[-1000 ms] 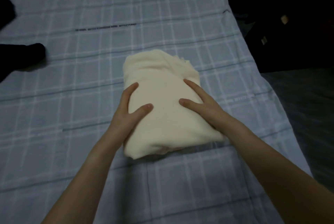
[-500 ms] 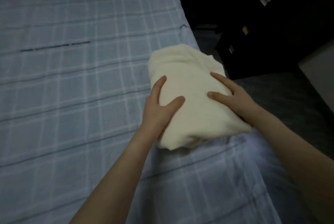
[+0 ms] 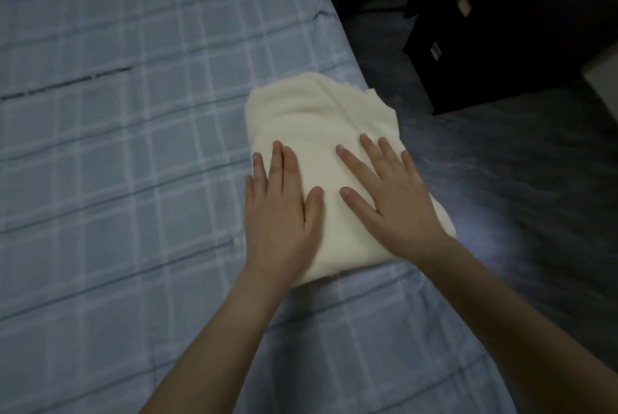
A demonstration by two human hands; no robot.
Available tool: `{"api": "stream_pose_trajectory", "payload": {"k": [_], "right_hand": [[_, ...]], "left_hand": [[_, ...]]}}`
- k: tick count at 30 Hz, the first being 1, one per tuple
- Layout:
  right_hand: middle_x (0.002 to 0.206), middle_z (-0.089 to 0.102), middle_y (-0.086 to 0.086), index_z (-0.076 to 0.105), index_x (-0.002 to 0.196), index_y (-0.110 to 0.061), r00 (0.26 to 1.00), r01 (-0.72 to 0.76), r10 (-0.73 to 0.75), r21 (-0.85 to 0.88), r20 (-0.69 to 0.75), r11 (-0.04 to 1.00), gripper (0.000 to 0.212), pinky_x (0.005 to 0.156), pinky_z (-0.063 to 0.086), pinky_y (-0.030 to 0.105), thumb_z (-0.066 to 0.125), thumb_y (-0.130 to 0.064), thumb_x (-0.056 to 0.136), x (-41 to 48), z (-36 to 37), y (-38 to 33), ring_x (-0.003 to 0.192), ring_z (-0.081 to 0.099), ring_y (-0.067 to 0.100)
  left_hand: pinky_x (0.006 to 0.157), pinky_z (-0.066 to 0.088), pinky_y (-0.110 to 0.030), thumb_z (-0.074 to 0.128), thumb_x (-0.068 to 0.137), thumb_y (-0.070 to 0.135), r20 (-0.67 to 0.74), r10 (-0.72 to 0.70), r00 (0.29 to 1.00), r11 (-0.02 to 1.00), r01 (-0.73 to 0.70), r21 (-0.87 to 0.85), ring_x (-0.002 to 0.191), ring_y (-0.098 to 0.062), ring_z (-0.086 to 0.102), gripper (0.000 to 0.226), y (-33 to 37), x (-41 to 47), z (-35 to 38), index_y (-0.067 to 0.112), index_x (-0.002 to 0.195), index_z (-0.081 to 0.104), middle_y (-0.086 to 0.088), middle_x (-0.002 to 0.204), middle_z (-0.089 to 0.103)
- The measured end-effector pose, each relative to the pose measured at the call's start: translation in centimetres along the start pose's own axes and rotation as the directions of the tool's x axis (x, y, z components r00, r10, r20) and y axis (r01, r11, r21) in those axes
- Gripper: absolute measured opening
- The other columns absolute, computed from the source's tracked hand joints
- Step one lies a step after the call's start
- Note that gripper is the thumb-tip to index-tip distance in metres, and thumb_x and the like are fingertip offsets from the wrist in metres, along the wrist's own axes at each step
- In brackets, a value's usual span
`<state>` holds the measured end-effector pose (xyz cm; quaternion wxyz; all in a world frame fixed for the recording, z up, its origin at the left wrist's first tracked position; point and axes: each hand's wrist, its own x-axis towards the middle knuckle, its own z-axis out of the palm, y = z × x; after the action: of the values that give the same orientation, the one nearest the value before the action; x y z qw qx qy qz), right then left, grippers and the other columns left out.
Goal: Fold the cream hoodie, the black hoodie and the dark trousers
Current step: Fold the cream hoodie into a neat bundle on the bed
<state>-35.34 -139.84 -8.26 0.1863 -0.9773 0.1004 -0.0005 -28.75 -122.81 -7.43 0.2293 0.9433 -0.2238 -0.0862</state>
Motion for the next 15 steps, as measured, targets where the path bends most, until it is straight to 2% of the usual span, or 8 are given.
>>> {"api": "stream_pose_trajectory", "payload": {"k": [4,7,10,12,14,15], "right_hand": [[0.166,0.017,-0.003,0.021,0.156,-0.040,0.999,0.011,-0.008,0.075,-0.034,0.997,0.061,0.124,0.003,0.042,0.028,-0.059,0.098,-0.2,3.4,1.6,0.154,0.008,0.021],[0.165,0.020,-0.001,0.022,0.155,-0.040,1.000,-0.006,0.007,0.056,-0.013,0.998,0.061,0.124,0.006,0.043,0.030,-0.058,0.098,0.0,3.5,1.3,0.153,0.012,0.022],[0.165,0.018,-0.001,0.020,0.155,-0.042,0.988,-0.062,0.052,0.068,0.148,0.996,0.065,0.122,0.013,0.048,0.023,-0.065,0.094,0.3,0.3,0.4,0.152,0.013,0.025],[0.165,0.017,0.001,0.019,0.155,-0.042,0.964,-0.079,0.066,0.043,0.259,0.996,0.063,0.122,0.015,0.048,0.026,-0.064,0.097,0.6,-3.0,-1.0,0.152,0.015,0.027],[0.163,0.024,0.005,0.023,0.155,-0.038,0.973,-0.058,0.056,0.002,0.224,0.998,0.060,0.120,0.019,0.046,0.030,-0.058,0.099,0.4,-7.0,-3.1,0.150,0.021,0.029],[0.161,0.029,0.005,0.026,0.155,-0.036,0.984,-0.046,0.047,-0.008,0.172,0.999,0.062,0.119,0.021,0.046,0.029,-0.058,0.097,-0.1,-9.1,-4.5,0.149,0.024,0.029]], "left_hand": [[0.121,0.014,-0.048,0.025,0.099,0.041,-0.052,0.079,0.996,0.994,-0.075,0.081,0.150,-0.037,0.007,0.068,-1.9,-0.3,2.3,0.000,0.153,0.019,-0.016,0.162,0.013],[0.120,0.015,-0.048,0.025,0.099,0.041,0.018,0.048,0.999,0.993,-0.049,0.108,0.149,-0.040,0.010,0.068,-1.5,-0.1,1.9,-0.001,0.152,0.022,-0.017,0.161,0.016],[0.120,0.018,-0.053,0.015,0.096,0.048,0.192,-0.016,0.981,0.983,-0.019,0.181,0.148,-0.043,0.011,0.075,-0.4,0.5,-0.5,0.000,0.153,0.019,-0.018,0.162,0.014],[0.118,0.020,-0.052,0.006,0.091,0.054,0.295,-0.033,0.955,0.978,-0.030,0.207,0.148,-0.041,0.013,0.081,0.6,0.6,-3.4,0.004,0.154,0.017,-0.016,0.162,0.014],[0.115,0.027,-0.048,0.012,0.094,0.052,0.326,0.009,0.945,0.975,-0.080,0.205,0.145,-0.036,0.024,0.073,2.3,0.2,-7.3,0.009,0.153,0.022,-0.015,0.160,0.023],[0.112,0.032,-0.046,0.019,0.098,0.048,0.295,0.057,0.954,0.972,-0.120,0.202,0.142,-0.032,0.031,0.066,3.2,-0.3,-9.4,0.011,0.152,0.026,-0.013,0.157,0.031]]}}
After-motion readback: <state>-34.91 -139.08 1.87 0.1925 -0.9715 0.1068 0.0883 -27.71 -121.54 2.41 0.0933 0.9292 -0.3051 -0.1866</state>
